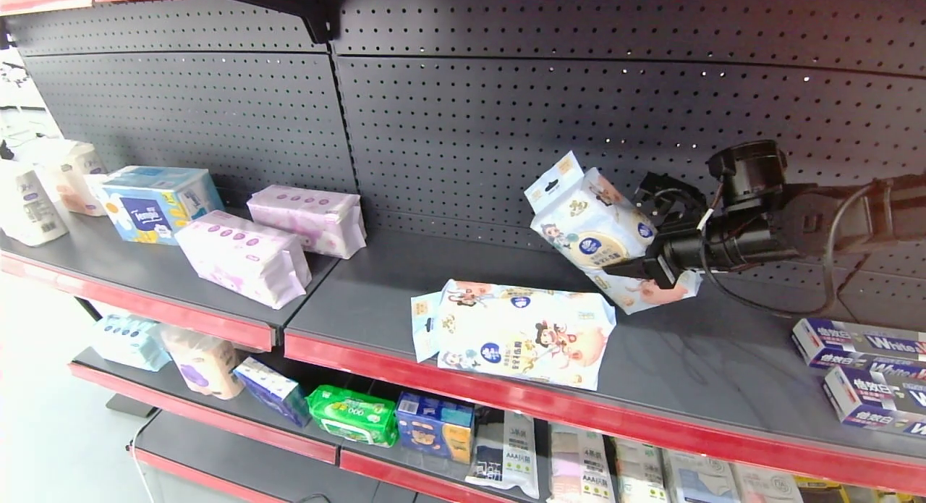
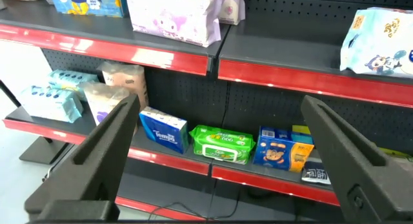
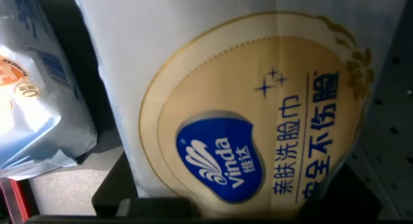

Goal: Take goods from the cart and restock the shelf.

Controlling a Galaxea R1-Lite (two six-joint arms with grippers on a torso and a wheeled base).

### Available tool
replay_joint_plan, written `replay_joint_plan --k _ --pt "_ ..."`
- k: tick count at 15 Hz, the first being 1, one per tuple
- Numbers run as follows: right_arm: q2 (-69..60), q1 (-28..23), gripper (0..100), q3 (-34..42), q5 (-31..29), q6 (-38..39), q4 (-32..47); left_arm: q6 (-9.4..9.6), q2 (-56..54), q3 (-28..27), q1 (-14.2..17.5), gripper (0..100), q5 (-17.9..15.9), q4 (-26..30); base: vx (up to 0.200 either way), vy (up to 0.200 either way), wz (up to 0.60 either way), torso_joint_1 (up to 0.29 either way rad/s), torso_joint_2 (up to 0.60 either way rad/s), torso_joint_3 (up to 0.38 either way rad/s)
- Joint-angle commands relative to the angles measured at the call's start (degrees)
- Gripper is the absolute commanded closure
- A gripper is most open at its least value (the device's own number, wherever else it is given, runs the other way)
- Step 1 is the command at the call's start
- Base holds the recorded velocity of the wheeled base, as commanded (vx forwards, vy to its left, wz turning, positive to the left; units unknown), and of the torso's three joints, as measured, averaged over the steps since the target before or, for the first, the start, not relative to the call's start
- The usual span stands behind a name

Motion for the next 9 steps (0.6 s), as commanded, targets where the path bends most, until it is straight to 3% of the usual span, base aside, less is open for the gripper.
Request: replay_joint_plan --k 1,9 --pt "1.4 1.4 100 -0.2 0.0 0.0 0.0 -0.03 0.0 0.0 0.0 0 0.0 0.0 0.0 0.0 0.0 0.0 0.0 0.0" --pt "4.6 2.1 100 -1.6 -1.1 -1.9 0.0 -0.03 0.0 0.0 0.0 0 0.0 0.0 0.0 0.0 0.0 0.0 0.0 0.0"
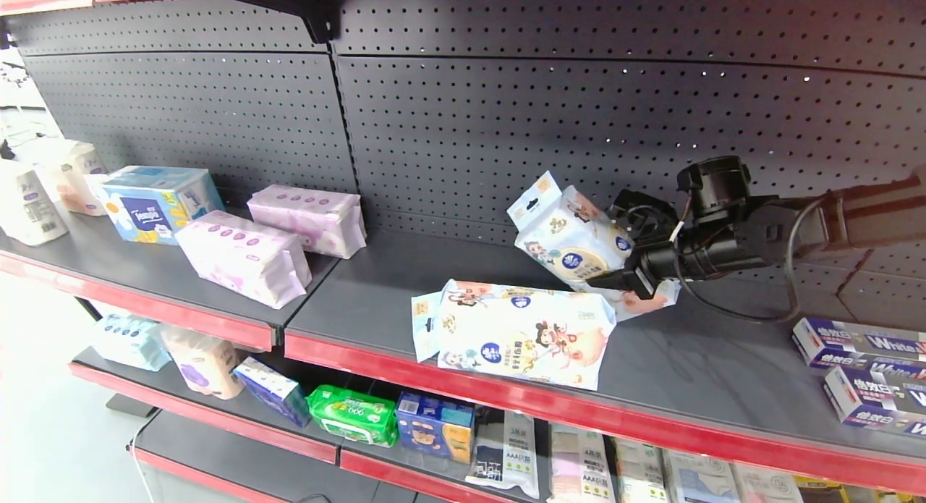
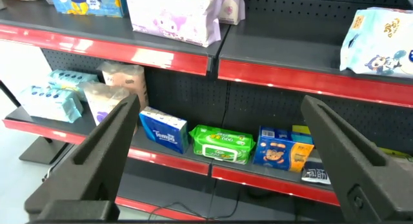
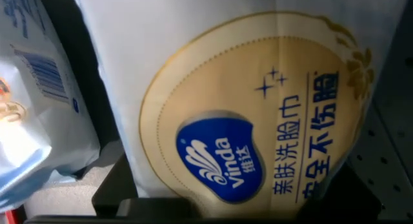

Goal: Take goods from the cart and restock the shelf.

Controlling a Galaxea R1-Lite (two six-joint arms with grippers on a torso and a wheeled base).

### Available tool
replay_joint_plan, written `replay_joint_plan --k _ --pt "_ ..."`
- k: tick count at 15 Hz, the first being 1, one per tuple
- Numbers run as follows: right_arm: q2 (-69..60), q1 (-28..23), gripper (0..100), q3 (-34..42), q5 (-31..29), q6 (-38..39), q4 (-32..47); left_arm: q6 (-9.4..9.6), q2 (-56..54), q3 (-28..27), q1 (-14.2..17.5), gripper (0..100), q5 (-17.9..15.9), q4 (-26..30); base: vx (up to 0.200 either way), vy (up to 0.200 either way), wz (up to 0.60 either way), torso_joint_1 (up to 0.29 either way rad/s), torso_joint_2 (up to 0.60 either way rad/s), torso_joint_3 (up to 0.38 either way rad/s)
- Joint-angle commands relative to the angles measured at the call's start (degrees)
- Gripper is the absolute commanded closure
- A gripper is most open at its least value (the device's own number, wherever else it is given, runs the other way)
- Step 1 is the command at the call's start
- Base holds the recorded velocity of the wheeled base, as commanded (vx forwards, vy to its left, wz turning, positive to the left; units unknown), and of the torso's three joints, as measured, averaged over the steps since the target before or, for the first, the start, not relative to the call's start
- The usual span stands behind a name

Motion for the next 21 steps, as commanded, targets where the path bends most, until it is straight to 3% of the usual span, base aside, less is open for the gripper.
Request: replay_joint_plan --k 1,13,14,21 --pt "0.8 0.1 100 -0.1 0.0 -0.6 0.0 -0.02 0.0 0.0 0.0 0 0.0 0.0 0.0 0.0 0.0 0.0 0.0 0.0" --pt "2.3 1.8 100 -1.4 0.0 -0.8 0.0 -0.02 0.0 0.0 0.0 0 0.0 0.0 0.0 0.0 0.0 0.0 0.0 0.0" --pt "2.3 2.0 0 -1.3 0.0 -0.8 0.0 -0.02 0.0 0.0 0.0 0 0.0 0.0 0.0 0.0 0.0 0.0 0.0 0.0" --pt "2.3 2.0 0 -2.1 0.0 -0.6 -0.5 -0.02 0.0 0.0 0.0 0 0.0 0.0 0.0 0.0 0.0 0.0 0.0 0.0"
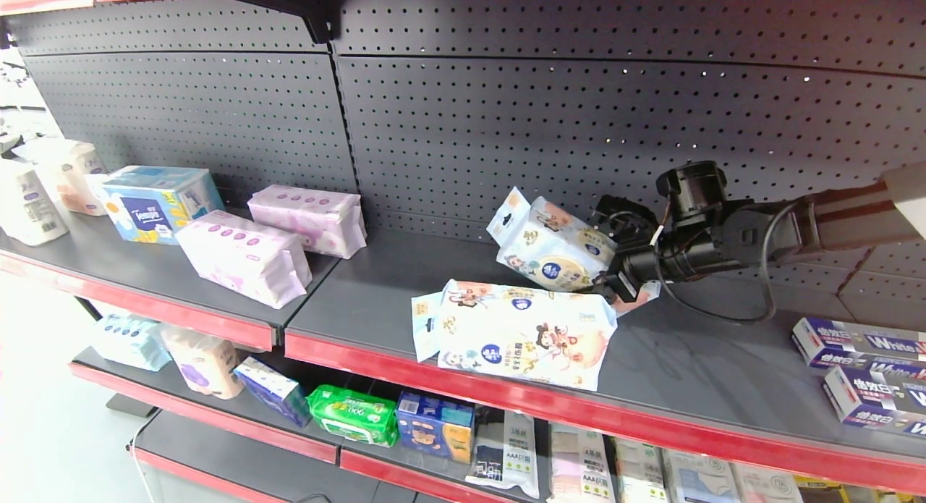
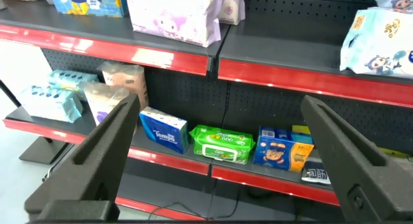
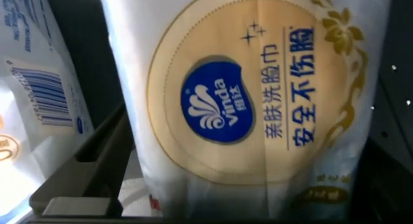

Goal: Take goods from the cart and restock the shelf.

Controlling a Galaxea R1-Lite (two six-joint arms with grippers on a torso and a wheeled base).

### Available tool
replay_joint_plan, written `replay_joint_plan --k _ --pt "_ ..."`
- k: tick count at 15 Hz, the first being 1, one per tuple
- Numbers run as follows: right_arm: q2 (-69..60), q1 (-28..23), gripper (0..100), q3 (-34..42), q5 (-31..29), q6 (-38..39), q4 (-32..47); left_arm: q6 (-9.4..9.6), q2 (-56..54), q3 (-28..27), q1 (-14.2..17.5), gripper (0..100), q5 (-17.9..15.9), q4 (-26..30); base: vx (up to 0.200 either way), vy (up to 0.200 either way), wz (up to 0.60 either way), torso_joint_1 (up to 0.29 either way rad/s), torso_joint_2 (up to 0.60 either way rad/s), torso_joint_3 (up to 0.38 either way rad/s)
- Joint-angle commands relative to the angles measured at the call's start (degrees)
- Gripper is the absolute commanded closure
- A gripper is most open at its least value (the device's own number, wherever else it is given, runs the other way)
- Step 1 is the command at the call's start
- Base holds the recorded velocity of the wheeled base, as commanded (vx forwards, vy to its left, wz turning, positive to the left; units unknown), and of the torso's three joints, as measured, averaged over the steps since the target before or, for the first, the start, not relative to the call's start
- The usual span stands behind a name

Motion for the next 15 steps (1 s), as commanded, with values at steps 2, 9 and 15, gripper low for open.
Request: replay_joint_plan --k 2,9,15 --pt "0.0 -0.3 0 -0.9 0.0 0.1 -0.2 -0.02 0.0 0.0 0.0 0 0.0 0.0 0.0 0.0 0.0 0.0 0.0 0.0" --pt "-1.6 -2.3 0 -1.8 0.6 0.3 -0.2 -0.02 0.0 0.0 0.0 0 0.0 0.0 0.0 0.0 0.0 0.0 0.0 0.0" --pt "-5.9 -4.8 0 0.9 2.6 0.8 0.3 -0.02 0.0 0.0 0.0 0 0.0 0.0 0.0 0.0 0.0 0.0 0.0 0.0"
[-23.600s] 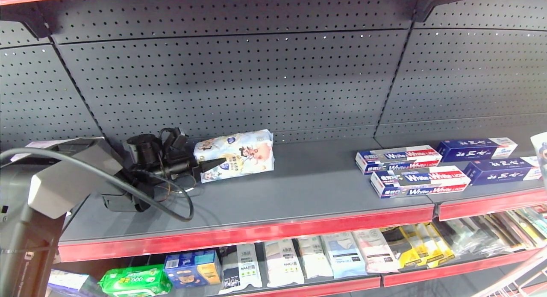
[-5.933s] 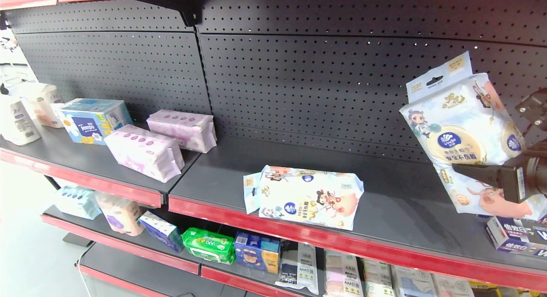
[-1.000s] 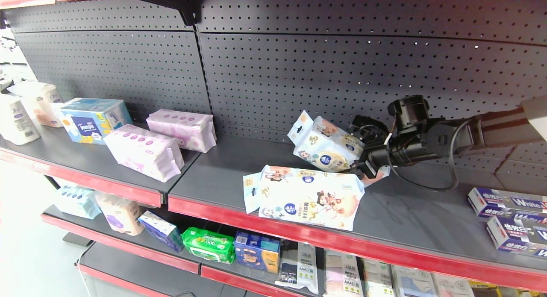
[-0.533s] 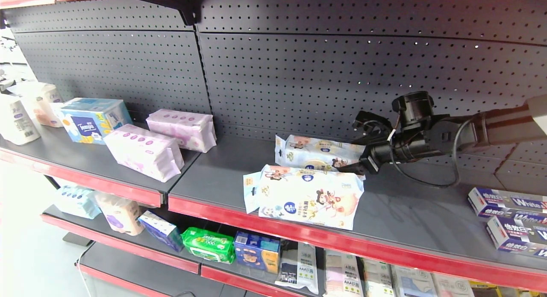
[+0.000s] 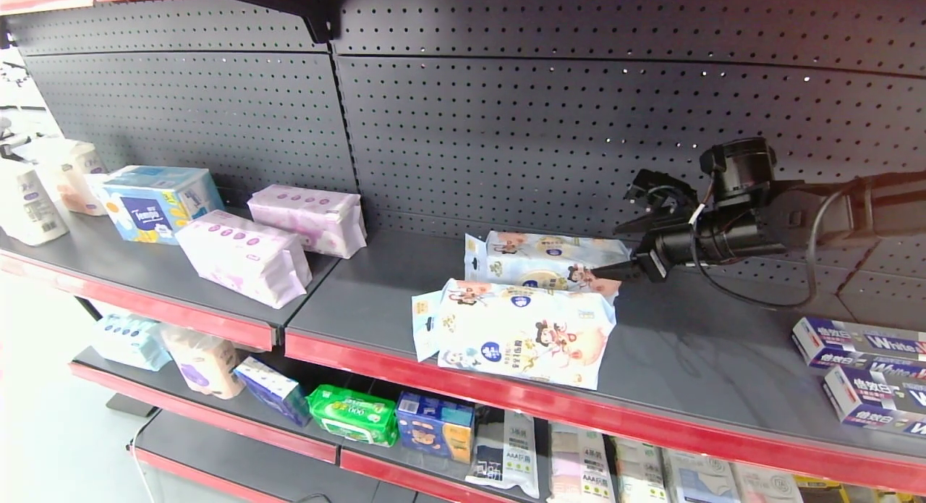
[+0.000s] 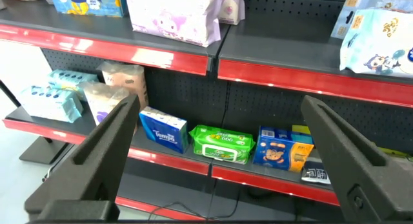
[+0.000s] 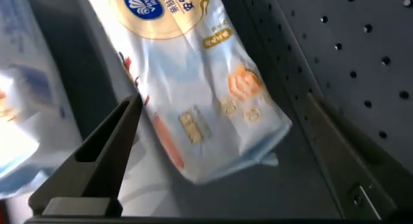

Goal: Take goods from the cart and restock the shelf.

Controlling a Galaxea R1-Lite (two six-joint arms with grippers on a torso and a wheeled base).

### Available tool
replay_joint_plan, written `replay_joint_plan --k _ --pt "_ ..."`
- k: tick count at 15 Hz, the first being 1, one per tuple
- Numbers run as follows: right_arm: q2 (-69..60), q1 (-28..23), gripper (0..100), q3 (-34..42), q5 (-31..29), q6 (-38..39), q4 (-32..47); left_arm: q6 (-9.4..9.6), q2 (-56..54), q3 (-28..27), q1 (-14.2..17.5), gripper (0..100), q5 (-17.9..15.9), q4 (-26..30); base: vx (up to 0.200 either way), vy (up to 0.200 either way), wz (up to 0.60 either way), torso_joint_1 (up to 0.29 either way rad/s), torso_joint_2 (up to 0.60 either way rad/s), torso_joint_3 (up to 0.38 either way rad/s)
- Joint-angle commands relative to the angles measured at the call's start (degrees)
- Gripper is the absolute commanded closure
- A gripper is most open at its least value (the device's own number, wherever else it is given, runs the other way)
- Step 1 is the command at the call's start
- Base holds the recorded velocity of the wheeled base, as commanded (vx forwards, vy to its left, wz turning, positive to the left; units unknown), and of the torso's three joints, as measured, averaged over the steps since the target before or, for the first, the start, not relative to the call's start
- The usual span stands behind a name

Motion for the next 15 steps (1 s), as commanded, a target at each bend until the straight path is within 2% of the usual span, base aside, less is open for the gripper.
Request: replay_joint_plan --k 1,6,10,15 --pt "-2.3 -0.4 0 1.6 0.1 0.1 0.2 -0.03 0.0 0.0 0.0 0 0.0 0.0 0.0 0.0 0.0 0.0 0.0 0.0" --pt "-3.5 -1.7 0 4.6 0.2 0.4 0.2 -0.03 0.0 0.0 0.0 0 0.0 0.0 0.0 0.0 0.0 0.0 0.0 0.0" --pt "-5.7 -5.7 0 9.0 3.7 0.4 0.2 -0.03 0.0 0.0 0.0 0 0.0 0.0 0.0 0.0 0.0 0.0 0.0 0.0" --pt "-4.4 -10.3 0 9.5 3.3 0.7 0.2 -0.03 0.0 0.0 0.0 0 0.0 0.0 0.0 0.0 0.0 0.0 0.0 0.0"
